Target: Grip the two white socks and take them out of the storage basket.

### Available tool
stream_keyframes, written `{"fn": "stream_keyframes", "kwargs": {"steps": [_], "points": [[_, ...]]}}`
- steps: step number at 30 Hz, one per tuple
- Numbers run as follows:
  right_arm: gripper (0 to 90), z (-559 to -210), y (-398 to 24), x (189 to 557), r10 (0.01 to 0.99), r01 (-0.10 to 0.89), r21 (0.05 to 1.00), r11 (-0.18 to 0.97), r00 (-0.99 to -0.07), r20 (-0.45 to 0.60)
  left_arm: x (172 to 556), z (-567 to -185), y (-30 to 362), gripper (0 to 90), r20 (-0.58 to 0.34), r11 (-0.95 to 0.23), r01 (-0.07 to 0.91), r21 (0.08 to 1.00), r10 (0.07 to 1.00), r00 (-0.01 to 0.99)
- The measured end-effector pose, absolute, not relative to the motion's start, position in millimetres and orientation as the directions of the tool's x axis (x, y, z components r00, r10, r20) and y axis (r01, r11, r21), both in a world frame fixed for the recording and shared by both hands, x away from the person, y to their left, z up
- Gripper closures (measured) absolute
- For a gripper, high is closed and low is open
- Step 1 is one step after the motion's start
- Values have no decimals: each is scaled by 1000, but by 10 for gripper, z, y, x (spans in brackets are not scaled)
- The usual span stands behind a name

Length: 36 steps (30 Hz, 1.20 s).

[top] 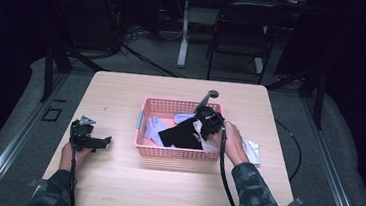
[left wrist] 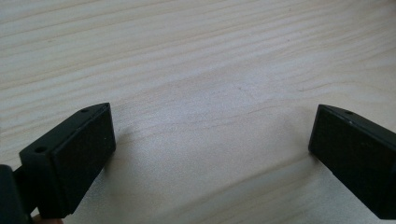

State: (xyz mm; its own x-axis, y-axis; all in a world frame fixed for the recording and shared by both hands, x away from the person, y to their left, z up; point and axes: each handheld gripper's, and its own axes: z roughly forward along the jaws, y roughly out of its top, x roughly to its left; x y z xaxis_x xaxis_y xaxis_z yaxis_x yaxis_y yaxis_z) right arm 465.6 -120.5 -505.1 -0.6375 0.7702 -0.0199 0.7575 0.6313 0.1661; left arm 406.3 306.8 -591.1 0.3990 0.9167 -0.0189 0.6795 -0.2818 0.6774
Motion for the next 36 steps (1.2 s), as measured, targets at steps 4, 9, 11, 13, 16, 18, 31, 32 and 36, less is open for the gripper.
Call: {"fn": "stream_keyframes", "kwargs": {"steps": [4, 9, 11, 13, 16, 18, 31, 32, 36], "points": [[813, -4941, -1213, 4624, 770, 752, 208, 626, -637, -13, 4063, -5911, 3068, 3, -19, -281, 680, 678, 917, 399], [813, -4782, -1192, 4578, 765, 740, 243, 627, -644, -12, 4064, -5911, 3068, 3, -19, -282, 679, 677, 917, 399], [814, -4713, -1184, 4562, 762, 733, 261, 628, -647, -15, 4063, -5911, 3068, 3, -19, -282, 680, 677, 917, 399], [814, -4653, -1173, 4546, 760, 729, 273, 628, -650, -15, 4063, -5911, 3068, 4, -19, -281, 679, 678, 917, 399], [814, -4568, -1158, 4526, 753, 718, 289, 633, -657, -17, 4064, -5911, 3068, 3, -19, -282, 680, 677, 917, 399], [814, -4514, -1153, 4511, 751, 711, 303, 635, -660, -24, 4063, -5911, 3068, 3, -19, -281, 679, 678, 917, 399], [816, -4196, -1175, 4425, 745, 684, 375, 626, -667, -28, 4063, -5911, 3068, 3, -19, -282, 680, 677, 917, 399], [816, -4164, -1181, 4415, 745, 682, 379, 625, -666, -31, 4063, -5911, 3068, 3, -19, -282, 679, 677, 917, 399], [816, -4057, -1223, 4390, 745, 675, 397, 622, -666, -35, 4063, -5911, 3068, 4, -19, -282, 680, 677, 917, 399]]}}
